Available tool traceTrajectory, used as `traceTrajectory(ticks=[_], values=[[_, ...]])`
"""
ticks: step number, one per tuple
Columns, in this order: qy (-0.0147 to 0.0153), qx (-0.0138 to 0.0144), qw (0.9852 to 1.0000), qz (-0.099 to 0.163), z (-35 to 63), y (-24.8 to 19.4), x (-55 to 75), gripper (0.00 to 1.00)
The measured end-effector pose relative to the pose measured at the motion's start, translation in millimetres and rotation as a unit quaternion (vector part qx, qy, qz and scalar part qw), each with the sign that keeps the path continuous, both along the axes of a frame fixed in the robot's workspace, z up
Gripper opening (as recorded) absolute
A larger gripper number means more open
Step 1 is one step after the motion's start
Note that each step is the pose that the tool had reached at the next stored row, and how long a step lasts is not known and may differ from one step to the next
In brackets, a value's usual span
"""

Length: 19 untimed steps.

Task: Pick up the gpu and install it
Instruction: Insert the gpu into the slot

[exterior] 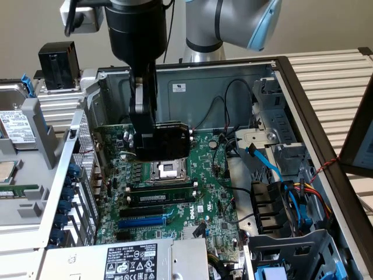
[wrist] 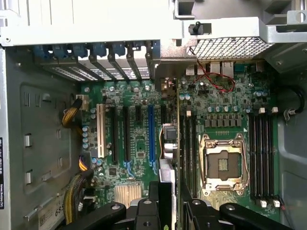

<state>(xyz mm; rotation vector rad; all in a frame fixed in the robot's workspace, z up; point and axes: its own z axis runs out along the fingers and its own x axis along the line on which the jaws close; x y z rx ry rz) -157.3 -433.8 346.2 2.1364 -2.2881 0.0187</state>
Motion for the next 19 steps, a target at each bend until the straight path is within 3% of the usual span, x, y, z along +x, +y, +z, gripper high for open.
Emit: traceTrajectory(ticks=[5, 19], values=[[0.0, 0.0, 1.0, -0.001, -9.1, -1.2, -5.1, 0.27], [0.0003, 0.0001, 1.0, -0.003, -32.5, -16.0, -6.1, 0.27]])
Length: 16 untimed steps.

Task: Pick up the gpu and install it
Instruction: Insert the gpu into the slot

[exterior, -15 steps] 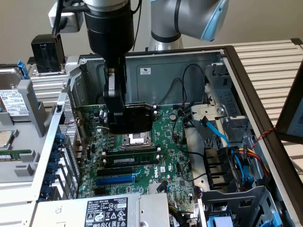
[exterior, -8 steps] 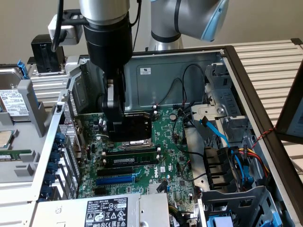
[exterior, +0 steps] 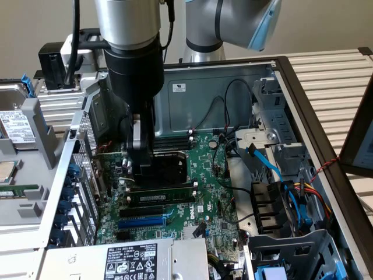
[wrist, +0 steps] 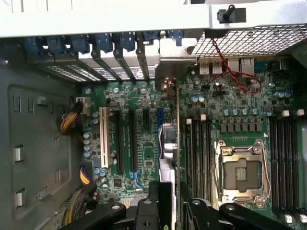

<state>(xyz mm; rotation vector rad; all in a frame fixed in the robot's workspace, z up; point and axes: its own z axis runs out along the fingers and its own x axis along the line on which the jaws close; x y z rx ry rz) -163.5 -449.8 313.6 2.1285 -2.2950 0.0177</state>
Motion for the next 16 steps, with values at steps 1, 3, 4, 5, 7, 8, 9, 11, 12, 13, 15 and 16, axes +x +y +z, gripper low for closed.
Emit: traceTrajectory(ticks=[1, 3, 4, 5, 7, 8, 9, 11, 12, 13, 15, 16], values=[[0.0001, -0.0001, 1.0, 0.0, -1.5, -0.5, -0.1, 0.27], [0.0003, -0.0001, 1.0, -0.001, -4.8, -1.1, -0.3, 0.27], [0.0004, -0.0001, 1.0, -0.001, -6.6, -1.2, -0.3, 0.27], [0.0006, -0.0002, 1.0, -0.001, -8.2, -1.5, -0.4, 0.27], [0.0007, -0.0001, 1.0, -0.002, -11.8, -1.8, -0.6, 0.27], [0.0007, -0.0001, 1.0, -0.002, -13.4, -2.0, -0.7, 0.27], [0.0008, -0.0001, 1.0, -0.002, -15.1, -2.2, -0.8, 0.27], [0.0011, -0.0001, 1.0, -0.003, -18.5, -2.7, -1.1, 0.27], [0.0012, -0.0001, 1.0, -0.003, -20.0, -3.0, -1.3, 0.27], [0.0014, -0.0002, 1.0, -0.003, -21.1, -3.4, -1.5, 0.27], [0.0017, -0.0001, 1.0, -0.003, -22.8, -4.2, -2.5, 0.27], [0.0018, -0.0002, 1.0, -0.003, -23.5, -4.4, -3.4, 0.27]])
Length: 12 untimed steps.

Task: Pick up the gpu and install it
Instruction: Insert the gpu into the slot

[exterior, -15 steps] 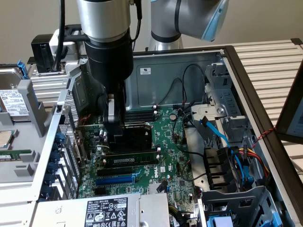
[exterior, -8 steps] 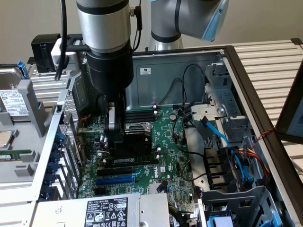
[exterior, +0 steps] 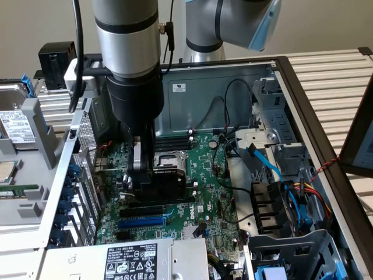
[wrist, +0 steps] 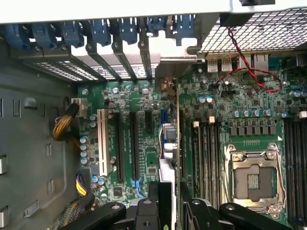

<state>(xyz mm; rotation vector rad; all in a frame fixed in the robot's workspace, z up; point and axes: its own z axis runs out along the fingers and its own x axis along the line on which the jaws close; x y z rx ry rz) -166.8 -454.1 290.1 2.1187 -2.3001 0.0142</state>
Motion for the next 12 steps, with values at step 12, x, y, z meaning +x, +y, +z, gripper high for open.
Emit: traceTrajectory(ticks=[12], values=[[0.0003, 0.0001, 1.0, 0.0, -4.8, -1.1, -1.9, 0.27]])
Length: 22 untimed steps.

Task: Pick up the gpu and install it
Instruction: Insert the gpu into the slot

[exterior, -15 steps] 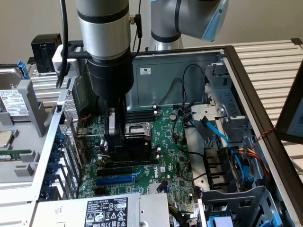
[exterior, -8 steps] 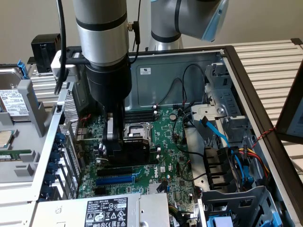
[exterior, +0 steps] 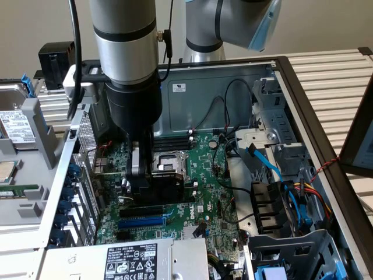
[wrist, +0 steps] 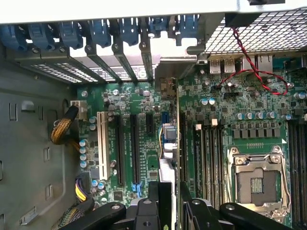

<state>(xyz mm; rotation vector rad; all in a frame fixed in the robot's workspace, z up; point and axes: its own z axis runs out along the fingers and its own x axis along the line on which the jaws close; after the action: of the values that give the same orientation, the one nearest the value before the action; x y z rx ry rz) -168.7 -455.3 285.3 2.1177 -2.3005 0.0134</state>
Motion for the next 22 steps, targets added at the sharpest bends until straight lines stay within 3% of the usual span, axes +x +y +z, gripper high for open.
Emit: traceTrajectory(ticks=[6, 10, 16, 22], values=[[-0.0013, -0.0001, 1.0, 0.0, -0.3, 0.0, -3.2, 0.27], [-0.0058, -0.0002, 1.0, 0.0, -2.3, 0.0, -3.5, 0.27], [-0.0061, -0.0003, 1.0, 0.0, -2.8, 0.2, -3.6, 0.27], [-0.0062, -0.0005, 0.9999, 0.009, -2.8, 3.9, -3.6, 0.27]])
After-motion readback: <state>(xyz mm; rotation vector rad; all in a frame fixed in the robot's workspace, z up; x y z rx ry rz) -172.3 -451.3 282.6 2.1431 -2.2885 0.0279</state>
